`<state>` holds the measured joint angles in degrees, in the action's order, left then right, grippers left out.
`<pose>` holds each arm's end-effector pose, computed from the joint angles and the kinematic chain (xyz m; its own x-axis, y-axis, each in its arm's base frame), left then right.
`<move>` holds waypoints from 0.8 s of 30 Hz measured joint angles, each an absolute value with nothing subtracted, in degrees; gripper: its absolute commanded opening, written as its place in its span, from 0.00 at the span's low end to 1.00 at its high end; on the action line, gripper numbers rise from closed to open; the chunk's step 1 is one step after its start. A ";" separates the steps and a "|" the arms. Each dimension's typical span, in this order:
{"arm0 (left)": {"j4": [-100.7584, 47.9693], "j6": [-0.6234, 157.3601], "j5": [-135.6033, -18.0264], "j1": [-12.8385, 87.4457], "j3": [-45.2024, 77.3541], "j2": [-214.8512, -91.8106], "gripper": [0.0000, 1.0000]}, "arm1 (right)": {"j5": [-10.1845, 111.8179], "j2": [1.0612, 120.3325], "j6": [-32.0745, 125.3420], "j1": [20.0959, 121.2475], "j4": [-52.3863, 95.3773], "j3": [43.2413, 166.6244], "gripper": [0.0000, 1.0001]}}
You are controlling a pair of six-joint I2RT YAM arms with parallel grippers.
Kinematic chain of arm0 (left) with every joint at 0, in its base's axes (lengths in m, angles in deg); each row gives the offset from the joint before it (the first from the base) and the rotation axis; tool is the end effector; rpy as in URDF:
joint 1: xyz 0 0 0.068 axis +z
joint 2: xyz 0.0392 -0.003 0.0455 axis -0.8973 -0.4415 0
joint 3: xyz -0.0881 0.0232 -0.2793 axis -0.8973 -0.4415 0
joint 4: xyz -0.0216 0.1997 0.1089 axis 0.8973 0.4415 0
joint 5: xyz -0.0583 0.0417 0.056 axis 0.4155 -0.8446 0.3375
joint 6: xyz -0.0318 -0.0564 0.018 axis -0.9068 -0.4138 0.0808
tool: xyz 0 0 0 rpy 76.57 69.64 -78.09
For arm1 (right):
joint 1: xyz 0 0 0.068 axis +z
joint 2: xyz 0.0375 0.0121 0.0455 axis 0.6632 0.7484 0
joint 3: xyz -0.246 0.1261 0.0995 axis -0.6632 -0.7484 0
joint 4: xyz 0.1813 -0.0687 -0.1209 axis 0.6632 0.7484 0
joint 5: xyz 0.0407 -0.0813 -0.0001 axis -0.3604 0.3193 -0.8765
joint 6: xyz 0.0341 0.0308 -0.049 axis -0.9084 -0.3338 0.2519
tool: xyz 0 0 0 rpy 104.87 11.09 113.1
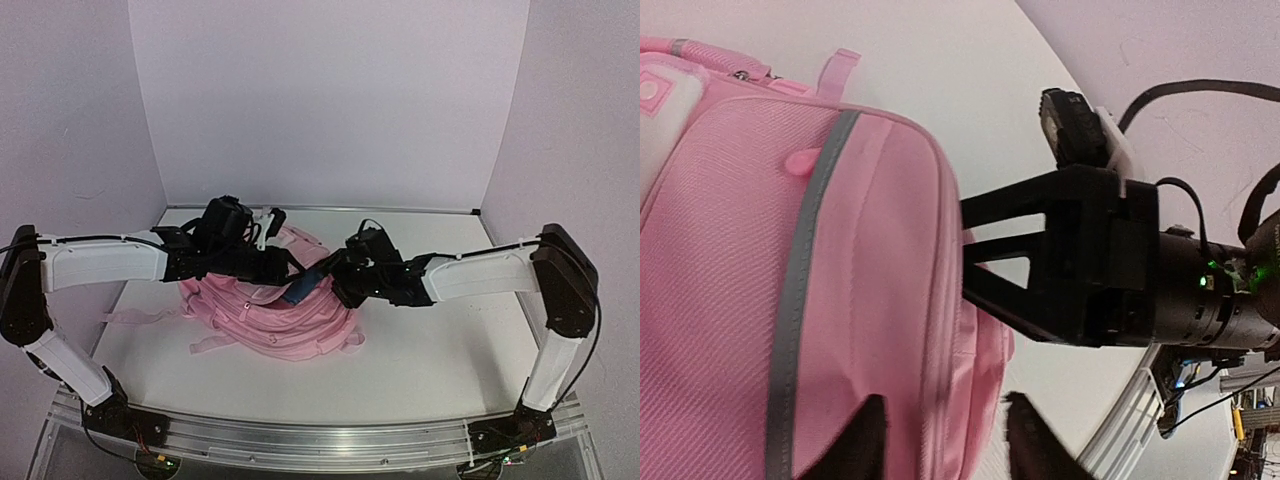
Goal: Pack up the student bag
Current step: Place the personal item in the student bag.
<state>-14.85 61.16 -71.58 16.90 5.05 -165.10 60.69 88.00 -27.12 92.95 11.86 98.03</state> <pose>0.2116 -0.2446 0.2876 -0.7520 0.1182 -0.6485 0.5451 0.6647 -0.5109 0.2632 0.3266 0.2322 -0.8019 0.5755 -0.1606 0.1887 0.4990 0.8458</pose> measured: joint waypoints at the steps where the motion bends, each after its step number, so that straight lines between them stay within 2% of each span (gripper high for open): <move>1: -15.38 60.95 -71.24 16.71 5.05 -165.10 0.71 | 61.70 85.76 -26.89 92.98 12.06 96.13 0.73; 3: -15.91 60.19 -70.60 16.42 5.07 -165.10 0.82 | 63.91 80.85 -26.51 92.97 12.49 92.08 0.74; 6: -15.91 59.40 -70.43 16.16 4.91 -164.51 0.91 | 67.08 73.82 -26.52 92.96 13.00 86.32 0.75; 12: -14.59 56.12 -71.88 18.37 2.44 -158.13 1.00 | 73.23 64.74 -22.91 93.37 18.62 82.11 0.71; 18: -11.81 50.53 -71.75 29.45 -3.25 -150.54 0.99 | 75.74 63.78 -15.53 97.90 25.54 88.90 0.56; 24: -8.75 46.08 -70.35 41.20 -11.79 -146.17 0.86 | 74.34 69.90 -12.19 105.49 27.74 97.76 0.53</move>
<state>-8.75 46.08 -70.35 41.20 -11.79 -146.17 74.34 69.90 -12.19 105.49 27.74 97.76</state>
